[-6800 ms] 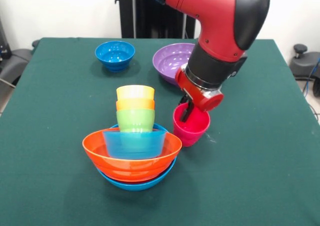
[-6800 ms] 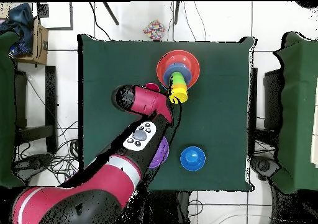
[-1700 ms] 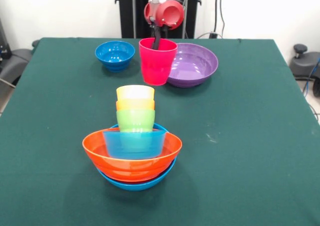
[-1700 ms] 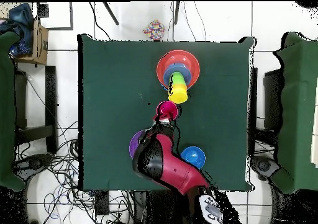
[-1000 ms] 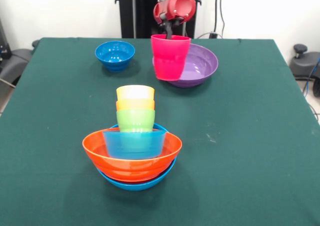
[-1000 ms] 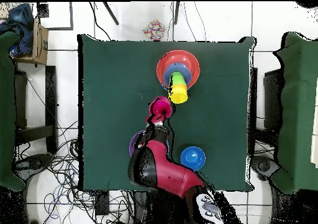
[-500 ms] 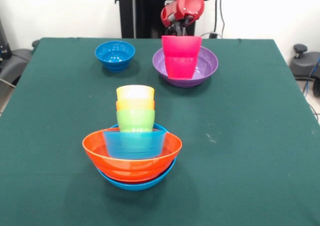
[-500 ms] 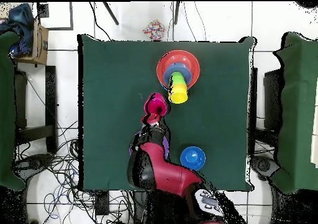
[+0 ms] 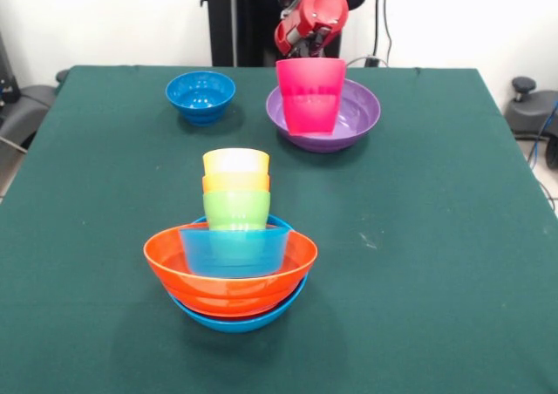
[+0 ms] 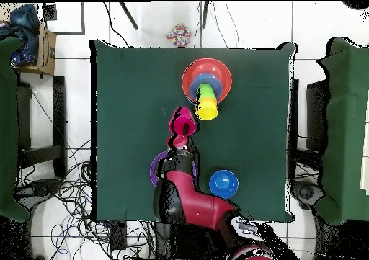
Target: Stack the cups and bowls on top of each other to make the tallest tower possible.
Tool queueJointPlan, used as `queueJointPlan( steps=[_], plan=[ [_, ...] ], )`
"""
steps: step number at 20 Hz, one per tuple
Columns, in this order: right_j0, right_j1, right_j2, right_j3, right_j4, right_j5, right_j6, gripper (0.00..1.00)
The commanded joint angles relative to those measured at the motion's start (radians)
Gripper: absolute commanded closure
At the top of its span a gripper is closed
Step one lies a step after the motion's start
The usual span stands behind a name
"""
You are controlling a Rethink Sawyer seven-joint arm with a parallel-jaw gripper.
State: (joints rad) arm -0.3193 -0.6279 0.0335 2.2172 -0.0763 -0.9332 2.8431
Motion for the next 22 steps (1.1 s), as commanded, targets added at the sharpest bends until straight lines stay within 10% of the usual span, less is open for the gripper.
queueJointPlan(
  steps=[1,22],
  plan=[
    [-0.031,0.046,0.065,0.048,-0.054,-0.037,0.232,1.0],
    [0.112,0.14,-0.039,0.088,0.201,-0.23,0.231,1.0]
  ],
)
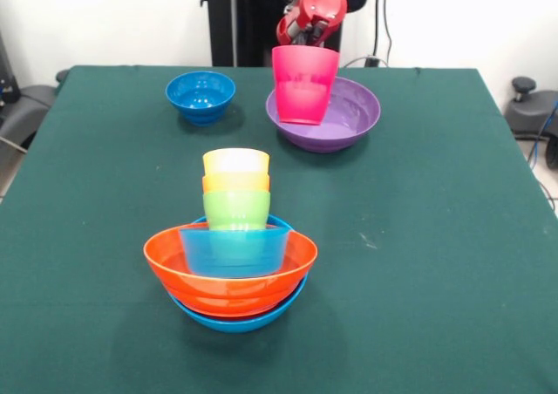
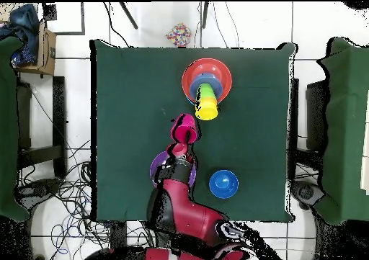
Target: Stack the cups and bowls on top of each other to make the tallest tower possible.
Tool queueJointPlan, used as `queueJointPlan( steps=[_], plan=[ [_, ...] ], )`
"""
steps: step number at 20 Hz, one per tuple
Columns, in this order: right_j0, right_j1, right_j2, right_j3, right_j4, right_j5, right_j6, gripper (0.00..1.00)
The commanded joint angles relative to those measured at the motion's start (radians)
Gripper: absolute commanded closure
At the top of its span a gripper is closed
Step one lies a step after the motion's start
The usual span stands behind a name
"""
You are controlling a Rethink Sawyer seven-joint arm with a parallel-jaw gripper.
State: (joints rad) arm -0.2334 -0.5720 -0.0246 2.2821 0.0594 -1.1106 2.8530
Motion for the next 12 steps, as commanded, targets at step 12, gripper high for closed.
queueJointPlan(
  steps=[12],
  plan=[
    [0.002,0.061,-0.036,0.055,0.04,-0.09,0.205,1.0]
  ],
)
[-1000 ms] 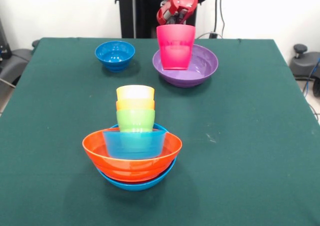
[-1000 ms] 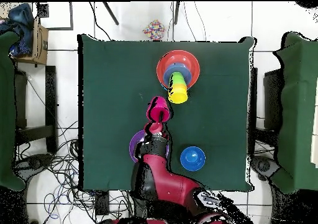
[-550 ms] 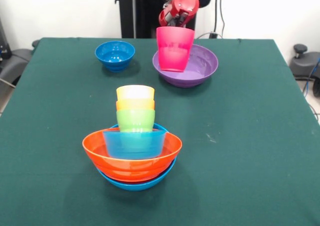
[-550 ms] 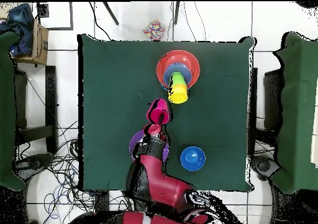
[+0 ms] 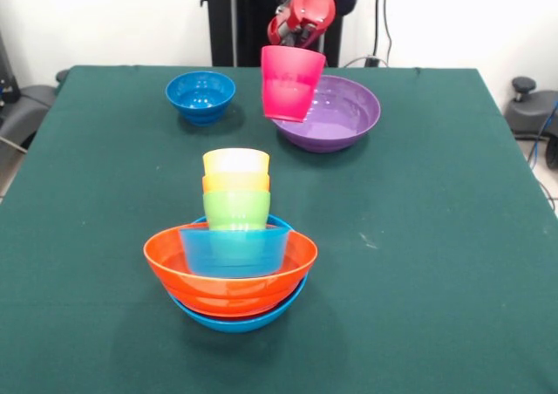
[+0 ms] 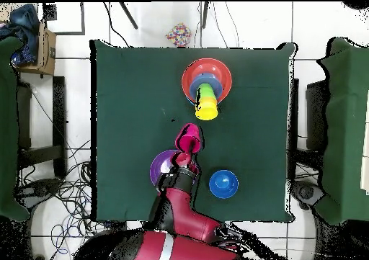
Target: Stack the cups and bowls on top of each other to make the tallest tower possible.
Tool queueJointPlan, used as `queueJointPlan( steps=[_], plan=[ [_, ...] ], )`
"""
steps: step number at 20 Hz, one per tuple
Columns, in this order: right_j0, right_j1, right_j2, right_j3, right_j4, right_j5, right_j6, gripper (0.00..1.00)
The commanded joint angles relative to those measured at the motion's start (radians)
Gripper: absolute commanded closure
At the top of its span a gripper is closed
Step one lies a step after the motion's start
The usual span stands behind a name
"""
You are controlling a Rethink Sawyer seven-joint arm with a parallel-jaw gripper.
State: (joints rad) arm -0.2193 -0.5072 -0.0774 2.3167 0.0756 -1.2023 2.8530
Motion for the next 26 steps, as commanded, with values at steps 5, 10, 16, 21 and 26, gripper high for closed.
queueJointPlan(
  steps=[5,10,16,21,26],
  plan=[
    [-0.04,0.007,-0.004,0.006,-0.028,-0.009,0.192,1.0],
    [-0.075,0.006,-0.014,-0.006,-0.092,0.001,0.188,1.0],
    [-0.165,0.014,0.003,-0.037,-0.195,0.043,0.194,1.0],
    [-0.212,0.015,0.015,-0.059,-0.242,0.066,0.166,1.0],
    [-0.19,0.062,0.038,-0.102,-0.211,0.011,0.147,1.0]
  ],
)
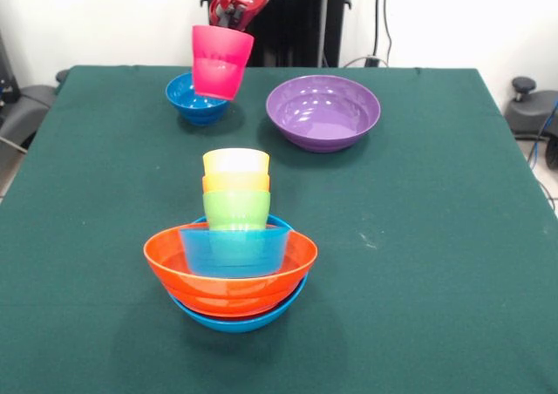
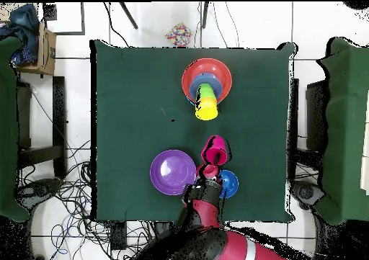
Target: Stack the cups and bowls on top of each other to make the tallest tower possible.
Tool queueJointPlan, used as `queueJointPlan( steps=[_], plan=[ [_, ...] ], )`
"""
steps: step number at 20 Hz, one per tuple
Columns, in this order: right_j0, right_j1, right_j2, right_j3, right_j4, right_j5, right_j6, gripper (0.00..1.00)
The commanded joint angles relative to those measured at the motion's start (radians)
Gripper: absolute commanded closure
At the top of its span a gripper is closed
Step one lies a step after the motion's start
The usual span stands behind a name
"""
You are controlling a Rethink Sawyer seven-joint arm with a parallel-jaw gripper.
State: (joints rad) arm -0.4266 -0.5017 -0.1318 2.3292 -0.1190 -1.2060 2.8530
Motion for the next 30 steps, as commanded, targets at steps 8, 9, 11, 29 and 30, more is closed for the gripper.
queueJointPlan(
  steps=[8,9,11,29,30],
  plan=[
    [0.03,0.098,0.112,-0.169,-0.007,-0.001,0.139,1.0],
    [0.03,0.101,0.114,-0.173,-0.011,-0.002,0.139,1.0],
    [0.028,0.105,0.117,-0.181,-0.017,-0.004,0.14,1.0],
    [0.044,0.152,0.152,-0.268,-0.008,0.013,0.132,1.0],
    [0.044,0.151,0.152,-0.27,-0.007,0.017,0.131,1.0]
  ],
)
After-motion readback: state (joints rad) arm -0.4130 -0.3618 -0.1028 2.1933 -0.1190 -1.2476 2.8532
